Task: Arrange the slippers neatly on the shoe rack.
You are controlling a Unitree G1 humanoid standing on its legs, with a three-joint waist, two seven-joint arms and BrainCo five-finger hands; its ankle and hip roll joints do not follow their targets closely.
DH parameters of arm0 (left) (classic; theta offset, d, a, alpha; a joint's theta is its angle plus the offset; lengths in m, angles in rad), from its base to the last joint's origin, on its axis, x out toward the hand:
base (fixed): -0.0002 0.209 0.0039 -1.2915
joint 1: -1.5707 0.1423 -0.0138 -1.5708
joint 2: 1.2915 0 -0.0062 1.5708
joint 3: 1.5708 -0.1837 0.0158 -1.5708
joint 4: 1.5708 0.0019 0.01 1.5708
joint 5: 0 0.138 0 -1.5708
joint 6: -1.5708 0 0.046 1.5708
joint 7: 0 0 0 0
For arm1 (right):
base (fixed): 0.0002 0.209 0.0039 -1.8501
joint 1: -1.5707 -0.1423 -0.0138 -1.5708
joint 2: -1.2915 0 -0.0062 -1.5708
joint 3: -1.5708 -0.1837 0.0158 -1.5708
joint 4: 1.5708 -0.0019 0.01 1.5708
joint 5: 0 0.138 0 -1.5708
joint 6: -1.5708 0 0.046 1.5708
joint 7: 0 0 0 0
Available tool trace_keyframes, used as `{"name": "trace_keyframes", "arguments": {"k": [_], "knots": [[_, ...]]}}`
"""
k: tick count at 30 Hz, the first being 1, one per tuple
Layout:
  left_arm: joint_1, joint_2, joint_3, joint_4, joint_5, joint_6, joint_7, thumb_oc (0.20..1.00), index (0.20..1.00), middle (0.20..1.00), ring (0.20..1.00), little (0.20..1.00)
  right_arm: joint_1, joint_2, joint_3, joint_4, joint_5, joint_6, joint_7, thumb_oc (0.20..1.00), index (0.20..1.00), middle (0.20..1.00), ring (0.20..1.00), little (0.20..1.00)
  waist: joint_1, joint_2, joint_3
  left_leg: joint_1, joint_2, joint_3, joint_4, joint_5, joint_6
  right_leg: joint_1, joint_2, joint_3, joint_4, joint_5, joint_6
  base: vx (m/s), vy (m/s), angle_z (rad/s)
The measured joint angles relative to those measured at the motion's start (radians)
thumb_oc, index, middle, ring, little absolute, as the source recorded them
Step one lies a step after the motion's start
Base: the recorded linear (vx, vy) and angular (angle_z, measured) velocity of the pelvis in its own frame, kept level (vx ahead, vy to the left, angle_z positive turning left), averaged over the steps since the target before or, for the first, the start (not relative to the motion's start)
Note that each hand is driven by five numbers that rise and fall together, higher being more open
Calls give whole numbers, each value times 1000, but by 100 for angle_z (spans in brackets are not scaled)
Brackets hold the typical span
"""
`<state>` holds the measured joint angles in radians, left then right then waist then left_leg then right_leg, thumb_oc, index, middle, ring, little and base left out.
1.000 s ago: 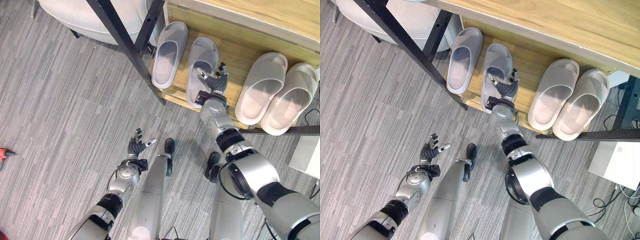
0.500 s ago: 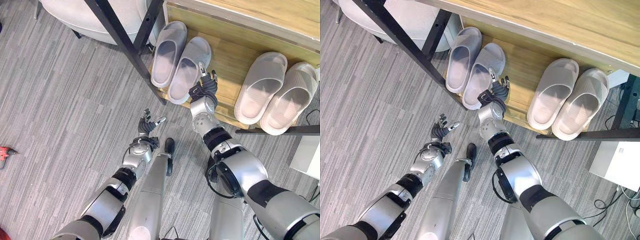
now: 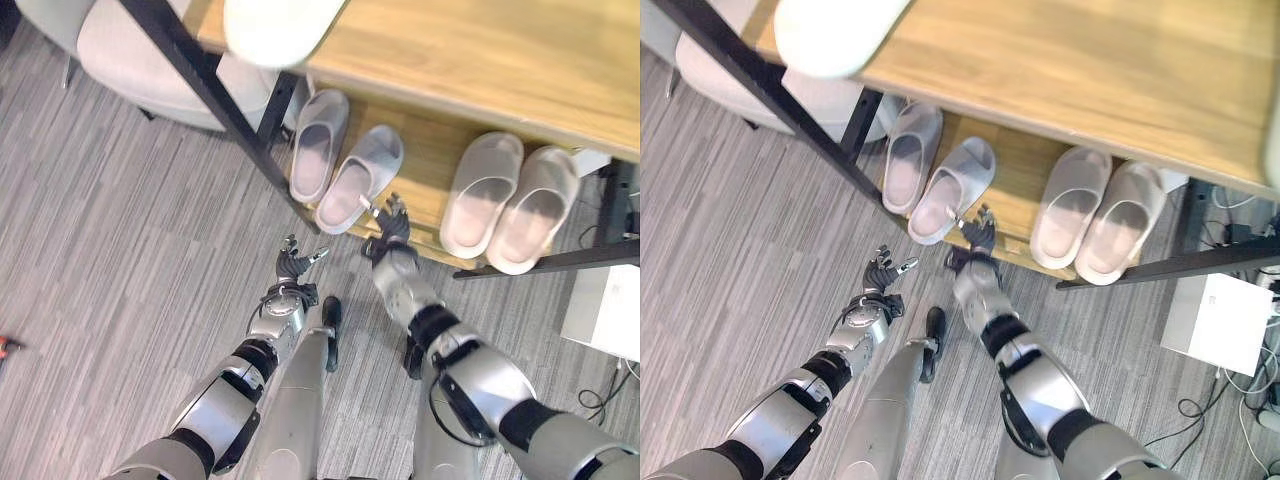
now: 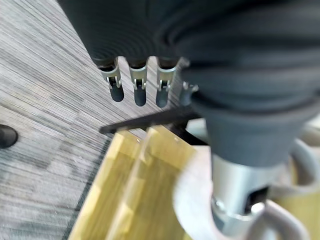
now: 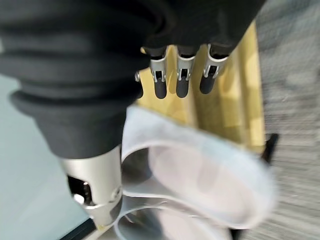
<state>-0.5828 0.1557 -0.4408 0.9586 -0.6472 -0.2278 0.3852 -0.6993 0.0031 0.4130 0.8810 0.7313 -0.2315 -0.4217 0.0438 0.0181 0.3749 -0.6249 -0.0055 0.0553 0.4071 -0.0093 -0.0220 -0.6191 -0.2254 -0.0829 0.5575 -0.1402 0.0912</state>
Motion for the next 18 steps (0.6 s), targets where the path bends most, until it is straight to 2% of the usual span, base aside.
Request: {"name": "trace_keyframes", "arguments": {"k": [4,6,7,8,11,12,18], "knots": [[136,9,39,6,1,12,-46,1000,1000,1000,1000,1000,131,-85,94,5,-94,55,108,1000,1000,1000,1000,1000,-6,-4,-5,148,5,-2,-131,41,-5,139,15,-20,-117,32,-1,103,-50,-3],[210,16,63,5,2,20,-74,1000,1000,1000,1000,1000,191,-116,88,-10,-149,71,146,1000,1000,1000,1000,1000,-8,-14,-28,203,8,-12,-197,65,-4,191,22,-35,-163,41,-8,159,-50,8],[262,18,80,7,3,29,-87,1000,1000,1000,1000,1000,232,-139,84,-31,-190,83,159,1000,1000,1000,1000,1000,-10,-20,-48,249,14,-12,-243,80,-3,234,32,-43,-210,62,0,138,-34,-4],[284,17,92,7,5,37,-95,1000,1000,1000,1000,1000,249,-145,81,-36,-219,85,169,1000,1000,1000,1000,1000,-10,-21,-49,285,18,-9,-270,90,-1,271,38,-47,-239,72,1,168,-53,-11],[345,18,93,7,44,40,-125,1000,1000,1000,1000,1000,332,-146,53,-50,-276,85,197,1000,1000,1000,1000,1000,-16,-22,-102,360,25,7,-336,95,-1,341,50,-49,-314,88,3,103,-34,-13],[360,13,91,8,50,42,-137,1000,1000,1000,1000,1000,365,-144,46,-57,-281,88,208,1000,1000,1000,1000,1000,-17,-22,-126,388,25,10,-349,98,0,374,55,-50,-344,96,5,112,-31,-12],[414,15,129,-12,87,52,-183,1000,1000,1000,1000,1000,498,-160,7,-101,-280,105,277,1000,1000,1000,1000,1000,-37,-20,-176,509,34,32,-432,104,-4,506,74,-51,-472,134,10,106,-47,-10]]}}
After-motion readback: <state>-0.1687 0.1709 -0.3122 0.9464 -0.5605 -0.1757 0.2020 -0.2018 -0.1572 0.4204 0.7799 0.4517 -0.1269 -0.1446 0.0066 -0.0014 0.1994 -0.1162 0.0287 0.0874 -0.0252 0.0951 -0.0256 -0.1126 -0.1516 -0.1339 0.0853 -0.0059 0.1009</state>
